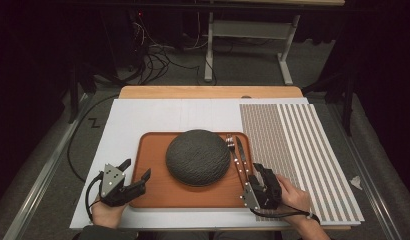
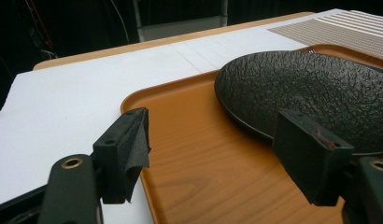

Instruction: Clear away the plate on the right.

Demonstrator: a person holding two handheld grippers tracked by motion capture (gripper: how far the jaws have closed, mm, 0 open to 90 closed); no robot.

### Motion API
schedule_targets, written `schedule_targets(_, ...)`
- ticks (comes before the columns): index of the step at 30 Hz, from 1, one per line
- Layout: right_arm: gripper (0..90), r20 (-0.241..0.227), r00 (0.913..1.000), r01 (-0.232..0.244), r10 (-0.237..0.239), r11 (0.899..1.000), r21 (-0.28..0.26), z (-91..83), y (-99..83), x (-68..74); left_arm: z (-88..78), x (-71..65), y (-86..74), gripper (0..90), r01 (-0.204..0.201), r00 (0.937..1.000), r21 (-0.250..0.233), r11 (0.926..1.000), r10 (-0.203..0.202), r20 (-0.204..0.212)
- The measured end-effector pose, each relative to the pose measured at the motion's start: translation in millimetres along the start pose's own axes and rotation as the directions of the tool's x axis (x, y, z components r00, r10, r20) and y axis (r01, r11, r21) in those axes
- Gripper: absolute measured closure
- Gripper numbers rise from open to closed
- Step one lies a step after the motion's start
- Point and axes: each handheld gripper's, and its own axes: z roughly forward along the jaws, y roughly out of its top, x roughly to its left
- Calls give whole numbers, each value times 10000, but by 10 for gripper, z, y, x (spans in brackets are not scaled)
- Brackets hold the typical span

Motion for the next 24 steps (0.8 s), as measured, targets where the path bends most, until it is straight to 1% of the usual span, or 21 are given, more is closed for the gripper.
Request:
schedule_targets(6,520,30,9997,-260,260,9997,-13,-9,-64,-24,-2,0,0,276,5,10000,-20,10000,-5,-50)
schedule_targets(9,519,144,9993,-337,337,9994,-22,-19,-76,-38,-4,3,0,276,5,10000,-23,10000,-5,-68)
schedule_targets(15,517,156,9988,-464,464,9989,14,-17,-121,-67,-5,4,1,276,6,10000,-22,10000,-6,-75)
schedule_targets(24,515,193,9941,-1071,1066,9940,239,-31,-264,-138,-5,2,1,276,-7,9999,-29,10000,6,-108)
